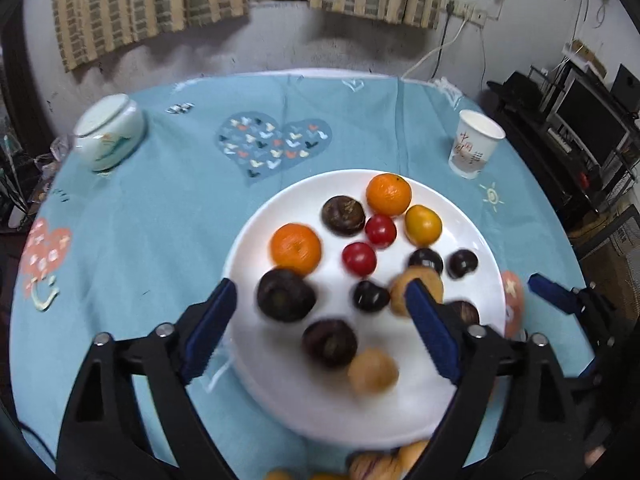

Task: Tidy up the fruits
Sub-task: 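Carry the mangosteen and plum onto the white plate and open both grippers, then move both open grippers back above the remaining fruit pile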

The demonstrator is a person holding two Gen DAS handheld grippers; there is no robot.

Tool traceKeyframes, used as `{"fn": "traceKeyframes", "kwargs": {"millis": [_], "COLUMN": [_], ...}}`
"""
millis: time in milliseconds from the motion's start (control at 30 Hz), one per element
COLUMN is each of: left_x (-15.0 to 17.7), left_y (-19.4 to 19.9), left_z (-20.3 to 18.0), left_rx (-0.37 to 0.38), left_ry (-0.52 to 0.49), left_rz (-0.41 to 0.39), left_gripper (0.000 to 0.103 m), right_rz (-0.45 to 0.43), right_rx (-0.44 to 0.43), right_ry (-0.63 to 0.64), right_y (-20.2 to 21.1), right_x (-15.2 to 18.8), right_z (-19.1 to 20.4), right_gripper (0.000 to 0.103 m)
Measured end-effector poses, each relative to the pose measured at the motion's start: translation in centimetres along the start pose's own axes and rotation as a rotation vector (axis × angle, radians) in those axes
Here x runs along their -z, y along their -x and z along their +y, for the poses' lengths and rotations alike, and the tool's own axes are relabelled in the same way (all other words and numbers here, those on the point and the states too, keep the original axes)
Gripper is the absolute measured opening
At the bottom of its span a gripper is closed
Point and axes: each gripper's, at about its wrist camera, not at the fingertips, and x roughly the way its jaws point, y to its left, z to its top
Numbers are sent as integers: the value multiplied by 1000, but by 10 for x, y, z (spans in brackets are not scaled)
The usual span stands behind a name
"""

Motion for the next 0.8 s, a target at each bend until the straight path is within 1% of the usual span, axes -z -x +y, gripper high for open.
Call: {"fn": "traceKeyframes", "kwargs": {"millis": [67, 133, 167, 200, 233, 267, 300, 333, 367, 433, 533, 633, 667, 700, 733, 767, 800], "left_x": [22, 54, 71, 96, 113, 134, 148, 169, 186, 207, 228, 237, 237, 239, 239, 239, 239], "left_y": [24, 42, 49, 58, 63, 68, 73, 79, 84, 92, 106, 117, 119, 122, 123, 125, 126], "left_z": [5, 11, 13, 15, 16, 17, 18, 20, 21, 21, 17, 16, 17, 20, 21, 24, 26], "left_rx": [-7, -3, 5, 9, 9, 9, 9, 6, 3, -7, -26, -18, -17, -14, -14, -15, -16], "left_ry": [-10, -2, 3, 12, 13, 19, 25, 36, 43, 29, -11, -16, -13, -7, -2, 3, 8], "left_rz": [-28, -31, -28, -24, -21, -20, -23, -23, -18, -14, -20, -18, -20, -21, -20, -22, -24], "left_gripper": [94, 96, 97, 97, 97, 97, 97, 97, 97, 97, 97, 97, 97, 97, 97, 97, 97], "right_rz": [-7, -2, 7, 13, 20, 20, 12, -1, -11, -37, -25, -52, -53, -42, -11, 7, 19], "right_rx": [-3, -18, -33, -38, -39, -41, -44, -35, -27, -15, -20, 25, 26, 22, 10, 3, -3], "right_ry": [1, -13, -31, -49, -79, -98, -124, -140, -146, -139, -81, 11, 43, 58, 68, 67, 65], "right_y": [23, 43, 54, 62, 71, 77, 85, 91, 95, 101, 100, 94, 89, 84, 75, 72, 68], "right_x": [9, 23, 36, 48, 65, 77, 93, 105, 112, 125, 126, 121, 120, 120, 119, 121, 122], "right_z": [5, 11, 16, 20, 25, 28, 33, 37, 41, 51, 68, 84, 88, 90, 91, 90, 90], "right_gripper": [78, 78, 79, 82, 84, 91, 93, 93, 93, 93, 93, 93, 91, 83, 80, 74, 70]}}
